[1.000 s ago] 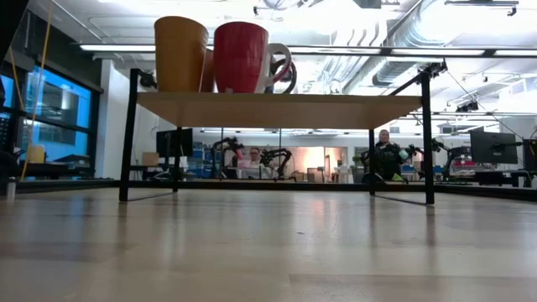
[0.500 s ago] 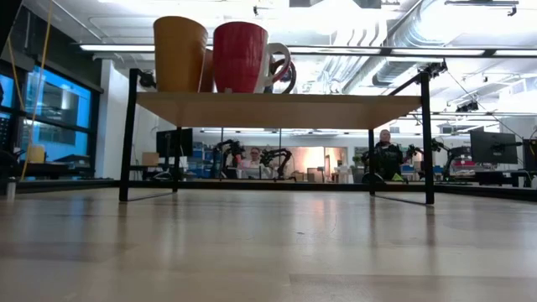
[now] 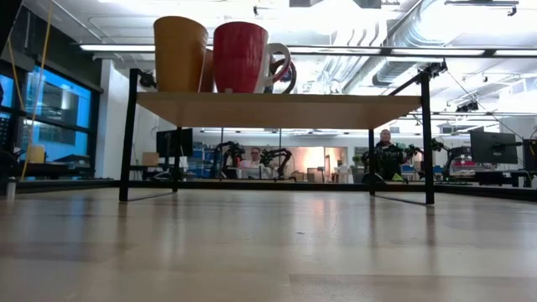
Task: Stack small to large cups/mugs on shelf
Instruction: Put the transparent mug on the shelf
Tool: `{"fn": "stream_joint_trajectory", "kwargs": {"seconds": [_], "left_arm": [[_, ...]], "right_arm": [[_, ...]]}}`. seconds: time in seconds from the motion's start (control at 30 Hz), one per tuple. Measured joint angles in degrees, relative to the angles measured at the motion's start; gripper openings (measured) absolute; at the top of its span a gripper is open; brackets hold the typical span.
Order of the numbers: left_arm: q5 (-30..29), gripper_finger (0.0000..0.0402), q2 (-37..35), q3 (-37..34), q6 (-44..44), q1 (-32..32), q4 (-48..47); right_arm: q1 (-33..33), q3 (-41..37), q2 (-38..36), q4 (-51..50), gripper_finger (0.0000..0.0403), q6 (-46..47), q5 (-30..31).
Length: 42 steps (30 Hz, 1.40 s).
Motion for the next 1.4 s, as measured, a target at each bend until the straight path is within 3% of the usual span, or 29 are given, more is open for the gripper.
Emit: {"fn": "stream_joint_trajectory", "kwargs": {"seconds": [0.3,0.47,0.67,0.83,1.03,1.27,1.4], "left_arm": [[0.0,0.0,0.0,0.0,0.8,0.0,1.3],[0.0,0.0,0.1,0.0,0.8,0.0,0.6],[0.2,0.0,0.1,0.0,0.8,0.0,0.7],[1.4,0.0006,0.1,0.0,0.1,0.0,1.2],[1.6,0.0065,-0.4,0.0,-3.3,0.1,2.0],[1.6,0.0174,-4.3,0.0,-5.4,0.0,-2.2],[0.6,0.0203,-7.9,0.0,-7.2,0.0,-1.2]], "right_arm": [[0.2,0.0,1.8,1.8,0.0164,-0.8,-3.7],[0.1,0.0,1.5,2.7,0.0112,-0.8,-3.1],[0.1,0.0,1.4,3.1,0.0019,-1.1,-2.2],[0.1,0.0,1.3,2.9,0.0012,-0.8,-1.2],[0.0,0.0,0.2,-0.9,0.0004,-1.3,0.0],[-1.0,0.0,-4.5,-15.4,0.0002,-0.2,3.9],[-2.0,0.0,-7.4,-20.7,0.0001,0.7,6.5]]}}
